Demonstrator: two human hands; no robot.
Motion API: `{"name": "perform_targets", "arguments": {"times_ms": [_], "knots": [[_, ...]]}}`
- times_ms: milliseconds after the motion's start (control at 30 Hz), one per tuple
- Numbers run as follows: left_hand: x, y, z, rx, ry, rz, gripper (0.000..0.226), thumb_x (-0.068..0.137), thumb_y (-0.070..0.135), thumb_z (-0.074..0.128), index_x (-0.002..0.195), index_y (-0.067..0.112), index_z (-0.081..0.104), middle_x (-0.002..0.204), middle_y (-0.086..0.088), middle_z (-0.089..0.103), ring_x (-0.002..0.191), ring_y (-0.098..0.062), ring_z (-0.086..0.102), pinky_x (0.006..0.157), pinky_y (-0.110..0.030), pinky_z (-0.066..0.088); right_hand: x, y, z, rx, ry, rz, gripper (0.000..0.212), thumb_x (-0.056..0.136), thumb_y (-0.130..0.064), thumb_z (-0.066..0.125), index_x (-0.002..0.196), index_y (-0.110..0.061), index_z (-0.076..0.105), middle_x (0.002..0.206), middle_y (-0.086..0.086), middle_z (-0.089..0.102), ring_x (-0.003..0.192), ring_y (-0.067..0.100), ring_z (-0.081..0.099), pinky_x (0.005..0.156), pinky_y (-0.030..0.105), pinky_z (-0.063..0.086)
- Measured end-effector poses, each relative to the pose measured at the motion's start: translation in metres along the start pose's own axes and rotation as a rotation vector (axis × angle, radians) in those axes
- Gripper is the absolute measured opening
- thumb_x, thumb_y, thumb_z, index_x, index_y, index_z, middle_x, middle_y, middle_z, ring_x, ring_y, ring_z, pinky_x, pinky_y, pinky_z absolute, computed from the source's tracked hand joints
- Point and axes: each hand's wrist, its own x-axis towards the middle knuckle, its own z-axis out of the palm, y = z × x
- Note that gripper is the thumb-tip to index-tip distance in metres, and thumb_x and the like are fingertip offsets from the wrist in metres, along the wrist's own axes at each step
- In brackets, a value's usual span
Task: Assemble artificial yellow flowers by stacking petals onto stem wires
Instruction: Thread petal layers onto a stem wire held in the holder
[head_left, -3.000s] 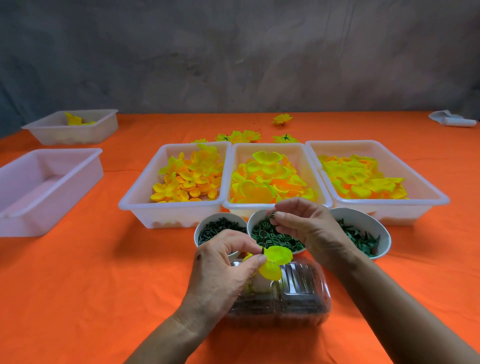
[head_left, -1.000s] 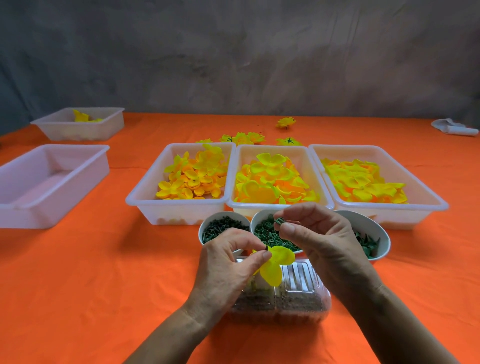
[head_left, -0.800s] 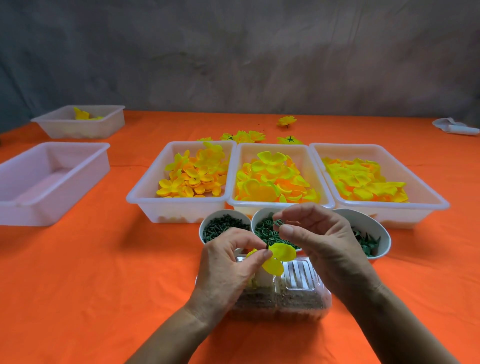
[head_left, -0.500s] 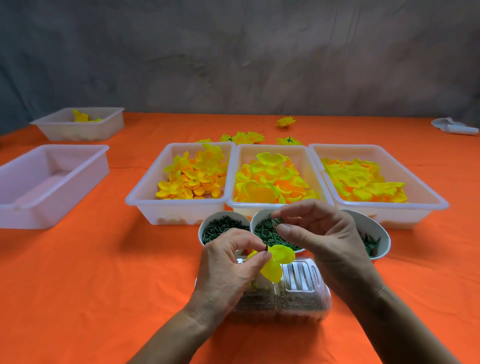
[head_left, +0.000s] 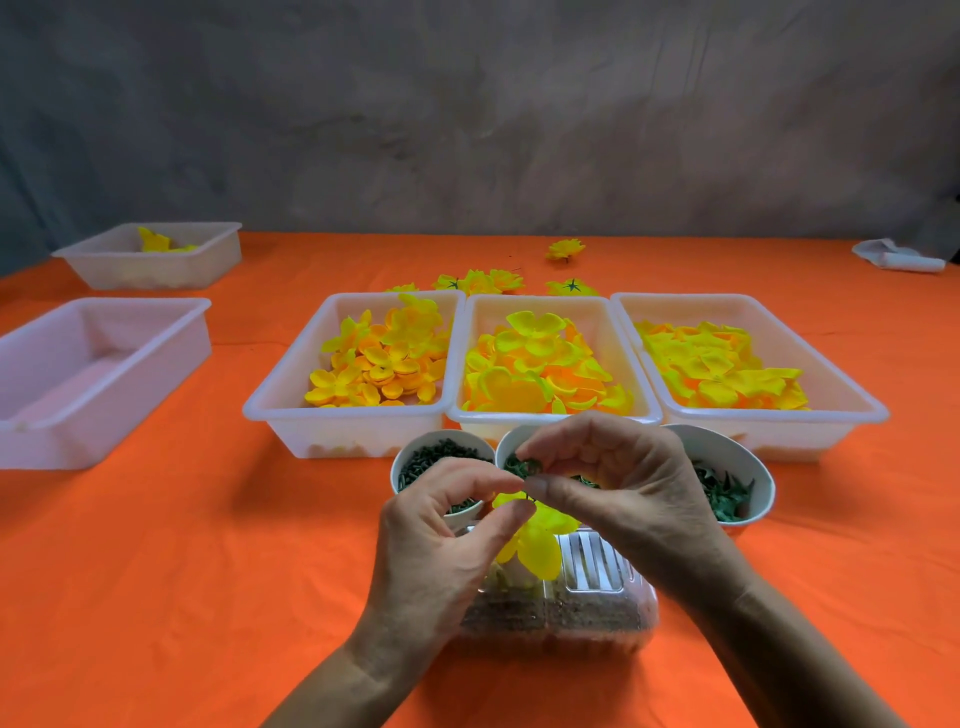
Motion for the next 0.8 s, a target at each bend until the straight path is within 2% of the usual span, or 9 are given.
{"name": "perform_targets", "arguments": {"times_ms": [267, 367, 533, 700, 800], "knots": [[0.004, 0.0061, 0.0067, -0.104, 0.025, -0.043, 0.013, 0.064, 0.024, 0.074, 0.073, 0.014, 0.074, 0.077, -0.001, 0.071, 0.073, -0.002, 0.064, 0.064, -0.011, 0.046, -0.0015, 0.0016, -0.0047, 0.036, -0.012, 0.066, 0.018, 0.066, -0.006, 0.077, 0.082, -0.013, 0.071, 0.079, 0.007, 0.072, 0.075, 0.015, 0.068, 0.071, 0.023, 0.053], [0.0047, 0.0047, 0.0059, -0.069, 0.002, -0.061, 0.004, 0.071, 0.011, 0.076, 0.073, 0.01, 0.073, 0.077, -0.002, 0.071, 0.072, -0.001, 0.064, 0.064, -0.01, 0.045, -0.0022, 0.0031, -0.0049, 0.037, -0.034, 0.081, 0.019, 0.067, -0.001, 0.079, 0.08, -0.013, 0.072, 0.078, 0.008, 0.072, 0.075, 0.016, 0.066, 0.072, 0.025, 0.053], [0.0044, 0.0035, 0.0055, -0.063, 0.002, -0.084, 0.006, 0.073, 0.003, 0.075, 0.073, 0.008, 0.073, 0.071, -0.001, 0.07, 0.062, 0.002, 0.059, 0.058, -0.007, 0.042, -0.0024, 0.0042, -0.0036, 0.048, -0.035, 0.095, 0.017, 0.063, -0.011, 0.078, 0.078, -0.01, 0.071, 0.079, 0.012, 0.071, 0.075, 0.017, 0.066, 0.071, 0.025, 0.054], [0.0029, 0.0027, 0.0062, -0.06, -0.002, -0.099, 0.008, 0.074, 0.001, 0.074, 0.072, 0.009, 0.073, 0.071, -0.003, 0.07, 0.06, 0.0, 0.059, 0.059, -0.009, 0.043, -0.0036, 0.0038, -0.0056, 0.053, -0.041, 0.116, 0.021, 0.062, -0.015, 0.078, 0.081, -0.011, 0.071, 0.084, 0.016, 0.071, 0.08, 0.025, 0.067, 0.076, 0.035, 0.056], [0.0003, 0.0013, 0.0061, -0.082, 0.009, -0.115, 0.009, 0.074, 0.003, 0.075, 0.073, 0.012, 0.073, 0.072, -0.004, 0.072, 0.065, -0.006, 0.063, 0.06, -0.013, 0.046, -0.0043, 0.0033, -0.0061, 0.088, -0.063, 0.129, 0.023, 0.064, -0.011, 0.08, 0.085, -0.014, 0.071, 0.087, 0.014, 0.073, 0.083, 0.023, 0.069, 0.074, 0.029, 0.056]]}}
